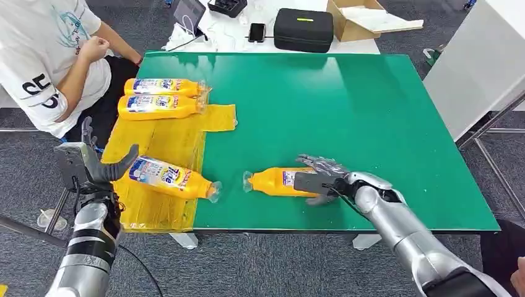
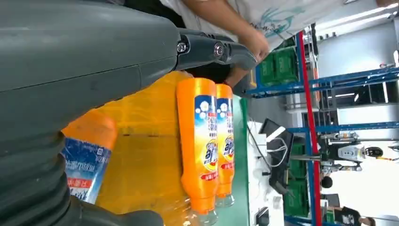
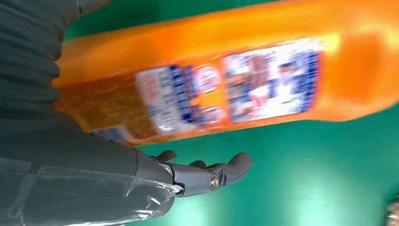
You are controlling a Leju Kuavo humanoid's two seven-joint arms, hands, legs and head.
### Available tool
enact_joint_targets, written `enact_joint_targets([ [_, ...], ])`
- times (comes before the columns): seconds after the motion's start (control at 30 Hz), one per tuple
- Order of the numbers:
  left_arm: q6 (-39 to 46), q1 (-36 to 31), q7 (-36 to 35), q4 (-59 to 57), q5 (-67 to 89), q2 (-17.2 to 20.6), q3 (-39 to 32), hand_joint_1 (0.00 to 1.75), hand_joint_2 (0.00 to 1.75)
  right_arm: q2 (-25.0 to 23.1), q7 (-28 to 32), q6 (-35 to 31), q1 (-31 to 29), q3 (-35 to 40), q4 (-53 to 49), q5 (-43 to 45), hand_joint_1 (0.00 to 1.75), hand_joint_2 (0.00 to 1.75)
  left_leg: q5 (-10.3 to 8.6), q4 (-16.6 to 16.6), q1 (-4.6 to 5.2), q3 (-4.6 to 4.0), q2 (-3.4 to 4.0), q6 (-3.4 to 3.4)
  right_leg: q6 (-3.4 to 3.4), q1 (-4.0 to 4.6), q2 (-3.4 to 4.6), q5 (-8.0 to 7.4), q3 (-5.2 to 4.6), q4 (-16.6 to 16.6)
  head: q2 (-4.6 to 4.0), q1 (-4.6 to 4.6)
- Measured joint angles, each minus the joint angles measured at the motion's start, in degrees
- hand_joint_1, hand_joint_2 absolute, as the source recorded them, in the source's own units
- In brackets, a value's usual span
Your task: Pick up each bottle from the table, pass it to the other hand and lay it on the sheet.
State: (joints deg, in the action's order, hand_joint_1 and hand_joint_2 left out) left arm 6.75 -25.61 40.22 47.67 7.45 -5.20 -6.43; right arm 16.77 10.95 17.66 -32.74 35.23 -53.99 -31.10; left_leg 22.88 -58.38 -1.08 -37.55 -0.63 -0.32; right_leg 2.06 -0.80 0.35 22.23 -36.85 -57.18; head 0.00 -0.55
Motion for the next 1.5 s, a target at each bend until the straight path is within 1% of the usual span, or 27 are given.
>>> enact_joint_targets([
  [0.33,-0.04,-0.37,0.00,-0.57,0.00,-0.02,0.09,0.00,1.75,2.21,-0.11,0.04,-0.27,1.73,-0.79,0.04,0.00,1.75,0.01,0.00,-0.02,0.01,0.03,0.00,0.00,0.02,0.01,0.00,-0.01,0.00,0.00,-0.02],
  [0.47,-0.09,-0.39,0.00,-0.61,-0.20,-0.02,0.15,0.00,1.75,3.40,-2.03,0.04,-0.30,2.58,-1.66,0.85,0.00,1.75,0.00,0.00,-0.01,-0.01,0.00,0.00,0.00,0.01,0.00,0.00,-0.01,0.00,0.00,0.00],
  [0.63,-0.35,-0.41,0.00,-1.25,-0.28,-0.02,0.13,0.00,1.75,5.53,-4.44,1.73,-0.68,4.77,-2.86,1.14,0.00,1.75,0.01,0.00,0.00,-0.02,0.01,0.00,0.00,0.00,0.00,0.00,-0.01,0.00,0.00,-0.02],
  [0.77,-0.46,-0.45,0.00,-1.88,-0.28,-0.28,0.13,0.00,1.75,5.59,-5.40,2.08,-1.02,7.08,-2.80,0.42,0.00,1.75,0.01,0.00,-0.01,-0.01,0.02,0.00,0.00,0.01,0.01,0.00,-0.01,0.00,0.02,-0.02],
  [0.8,-0.70,-0.47,0.00,-1.99,-0.28,-0.37,0.13,0.00,1.75,5.51,-5.49,2.08,-1.22,7.70,-2.64,0.15,0.19,1.75,0.01,0.00,-0.03,-0.01,0.02,0.00,0.00,0.02,0.01,0.00,-0.01,0.00,0.00,-0.02],
  [0.83,-0.96,-0.53,0.00,-2.19,-0.26,-0.46,0.13,0.00,1.75,5.18,-5.49,2.01,-1.55,8.57,-2.14,-0.22,1.38,1.75,0.01,0.01,-0.04,-0.01,0.02,0.00,-0.01,0.04,0.01,0.01,-0.01,0.00,0.00,-0.02],
  [0.87,-1.18,-0.66,0.00,-2.51,-0.22,-0.59,0.13,0.00,1.75,4.45,-5.49,1.55,-2.07,9.40,-1.22,-0.53,1.66,1.75,0.01,0.01,-0.05,0.01,0.03,0.00,-0.01,0.05,0.01,0.00,-0.01,0.00,0.00,0.00],
  [0.9,-1.33,-0.86,0.00,-2.89,-0.09,-0.74,0.15,0.00,1.75,3.55,-5.44,1.10,-2.54,10.22,0.06,-0.72,1.75,1.75,0.01,0.01,-0.07,0.06,0.07,-0.01,-0.01,0.07,0.03,0.00,0.00,0.00,0.00,-0.04],
  [1.03,-1.38,-1.82,0.00,-4.63,0.15,-1.44,0.42,0.00,1.75,-0.46,-4.38,-2.52,-4.51,12.91,6.18,-1.46,1.75,1.75,0.06,0.01,-0.11,0.29,0.26,-0.06,-0.02,0.12,0.23,0.00,0.14,0.00,0.02,0.02],
  [1.1,-1.42,-2.14,0.00,-5.22,0.15,-1.73,0.52,0.00,1.75,-2.26,-3.82,-3.81,-5.41,13.88,8.77,-1.44,1.75,1.75,0.19,0.02,-0.11,0.63,0.41,-0.15,-0.03,0.12,0.46,0.00,0.38,0.02,0.00,-0.04],
  [1.17,-1.53,-2.47,0.00,-5.79,0.15,-1.97,0.61,0.00,1.75,-3.51,-3.35,-4.89,-5.89,14.49,10.72,-1.23,1.75,1.75,0.24,0.03,-0.12,0.88,0.43,-0.15,-0.04,0.13,0.50,0.01,0.60,0.04,0.00,0.00],
  [1.5,-2.05,-2.74,0.00,-6.95,0.04,-2.36,1.33,0.00,1.75,-5.84,-2.54,-7.32,-6.04,14.75,14.12,-0.29,1.75,1.75,0.28,0.04,-0.13,1.27,0.46,-0.14,-0.07,0.14,0.57,0.00,0.95,0.04,0.00,0.00],
])
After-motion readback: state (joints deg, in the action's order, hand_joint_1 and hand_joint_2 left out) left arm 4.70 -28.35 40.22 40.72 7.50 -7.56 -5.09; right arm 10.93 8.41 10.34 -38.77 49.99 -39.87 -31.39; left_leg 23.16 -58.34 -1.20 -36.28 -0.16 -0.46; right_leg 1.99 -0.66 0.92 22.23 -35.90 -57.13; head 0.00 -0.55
